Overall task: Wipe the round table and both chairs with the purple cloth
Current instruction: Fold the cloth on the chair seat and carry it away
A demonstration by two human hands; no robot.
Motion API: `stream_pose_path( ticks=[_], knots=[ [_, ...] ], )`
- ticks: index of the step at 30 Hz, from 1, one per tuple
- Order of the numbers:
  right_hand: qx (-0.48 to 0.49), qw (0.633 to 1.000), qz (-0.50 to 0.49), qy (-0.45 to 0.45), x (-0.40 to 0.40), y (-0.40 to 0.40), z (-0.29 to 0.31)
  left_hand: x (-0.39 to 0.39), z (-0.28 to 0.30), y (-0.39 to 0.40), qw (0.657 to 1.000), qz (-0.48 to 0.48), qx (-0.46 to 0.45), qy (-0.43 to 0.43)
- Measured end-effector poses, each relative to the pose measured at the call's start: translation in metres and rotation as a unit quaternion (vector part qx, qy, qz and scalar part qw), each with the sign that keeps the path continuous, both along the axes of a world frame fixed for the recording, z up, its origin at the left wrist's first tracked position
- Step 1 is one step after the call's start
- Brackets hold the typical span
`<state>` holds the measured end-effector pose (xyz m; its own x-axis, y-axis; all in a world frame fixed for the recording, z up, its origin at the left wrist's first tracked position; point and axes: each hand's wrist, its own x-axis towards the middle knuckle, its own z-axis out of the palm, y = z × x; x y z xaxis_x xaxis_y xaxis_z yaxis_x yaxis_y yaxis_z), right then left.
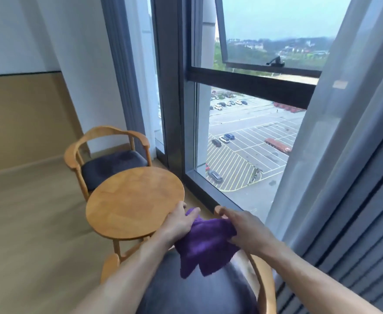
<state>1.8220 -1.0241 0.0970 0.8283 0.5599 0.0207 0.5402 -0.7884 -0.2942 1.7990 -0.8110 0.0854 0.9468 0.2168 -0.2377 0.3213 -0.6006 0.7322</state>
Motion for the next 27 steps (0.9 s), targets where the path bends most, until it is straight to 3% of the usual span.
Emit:
stream_pose_path(
  ticks=[3,6,10,15,20,24,27],
  knots=[
    [0.053,0.998,-0.024,-0.018,0.016,0.021,0.031,0.012,0.030,0.020,0.987,-0.111,0.110,-0.049],
    [0.059,0.998,-0.030,0.010,0.029,0.042,0.064,0.020,0.056,0.043,0.949,-0.217,0.205,-0.099],
    [0.044,0.997,-0.058,-0.038,0.036,0.081,0.097,0.032,0.075,0.066,0.911,-0.233,0.291,-0.178],
    [0.027,0.989,-0.101,-0.108,0.039,0.116,0.120,0.054,0.080,0.081,0.905,-0.167,0.250,-0.301],
    [-0.025,0.982,-0.163,-0.091,0.037,0.113,0.131,0.080,0.083,0.094,0.921,-0.191,0.181,-0.287],
    [-0.114,0.969,-0.204,-0.083,0.036,0.099,0.130,0.098,0.080,0.098,0.917,-0.219,0.195,-0.272],
    [-0.150,0.958,-0.235,-0.063,0.039,0.082,0.127,0.108,0.079,0.100,0.893,-0.227,0.247,-0.302]
  ],
)
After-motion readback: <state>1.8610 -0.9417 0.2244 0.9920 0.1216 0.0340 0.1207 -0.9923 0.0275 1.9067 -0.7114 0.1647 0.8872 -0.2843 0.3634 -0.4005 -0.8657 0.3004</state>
